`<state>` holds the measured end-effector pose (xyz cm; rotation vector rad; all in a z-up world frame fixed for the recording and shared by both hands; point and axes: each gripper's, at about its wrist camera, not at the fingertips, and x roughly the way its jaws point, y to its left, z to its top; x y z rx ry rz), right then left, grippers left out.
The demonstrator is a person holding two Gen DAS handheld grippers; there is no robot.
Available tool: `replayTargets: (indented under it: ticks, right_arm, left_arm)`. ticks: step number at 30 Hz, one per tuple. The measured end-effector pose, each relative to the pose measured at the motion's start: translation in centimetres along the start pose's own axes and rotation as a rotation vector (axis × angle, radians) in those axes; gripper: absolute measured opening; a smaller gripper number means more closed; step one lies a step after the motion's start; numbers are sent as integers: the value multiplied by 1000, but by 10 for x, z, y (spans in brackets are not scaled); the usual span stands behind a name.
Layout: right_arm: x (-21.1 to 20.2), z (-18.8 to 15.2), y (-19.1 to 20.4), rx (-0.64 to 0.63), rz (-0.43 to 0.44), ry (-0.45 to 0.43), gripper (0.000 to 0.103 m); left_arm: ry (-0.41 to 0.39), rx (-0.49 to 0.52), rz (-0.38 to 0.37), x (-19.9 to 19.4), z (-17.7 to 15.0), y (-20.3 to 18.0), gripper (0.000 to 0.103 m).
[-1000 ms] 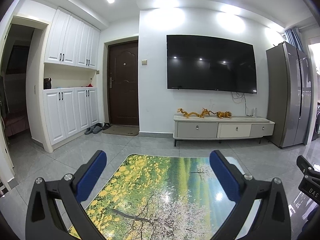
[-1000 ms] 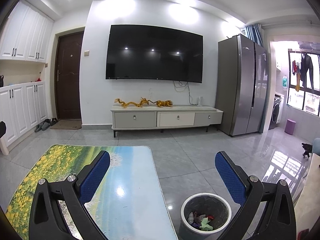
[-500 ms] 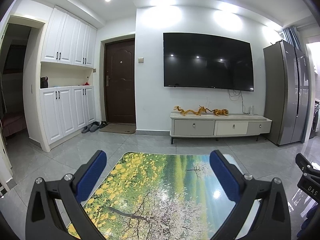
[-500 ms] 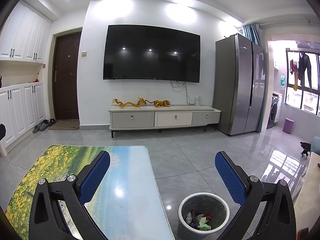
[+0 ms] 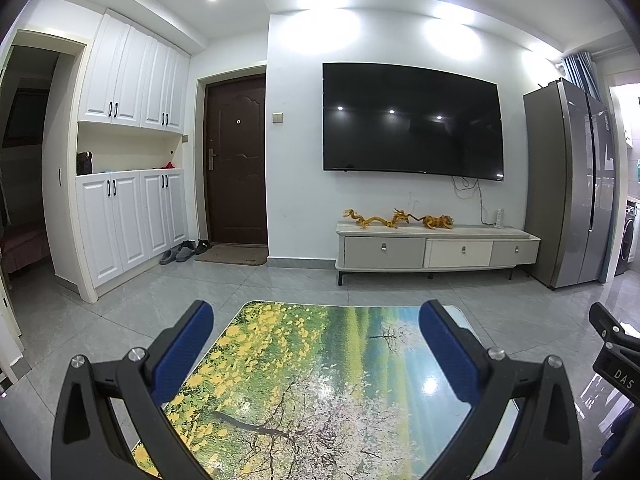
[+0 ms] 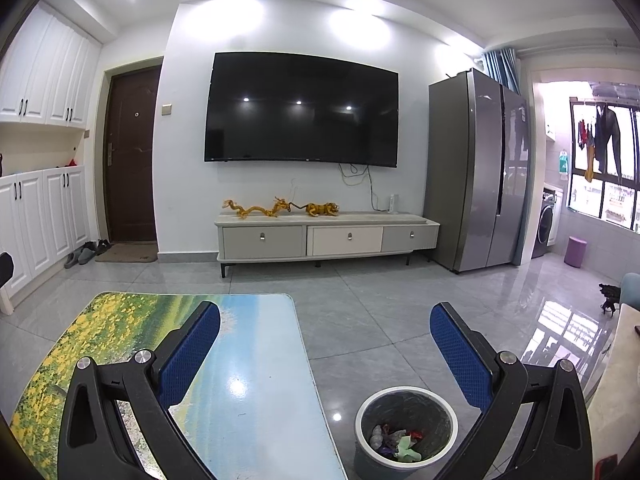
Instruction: Collect trash
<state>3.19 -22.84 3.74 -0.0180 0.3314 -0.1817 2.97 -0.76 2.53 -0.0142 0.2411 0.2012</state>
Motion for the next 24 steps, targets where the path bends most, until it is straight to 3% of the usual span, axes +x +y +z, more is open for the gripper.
replayTargets:
  ticks: [24]
  right_arm:
    - [1,0,0,3,3,4,103]
  left_arm:
    - [9,4,-17,1,-1,-3,103]
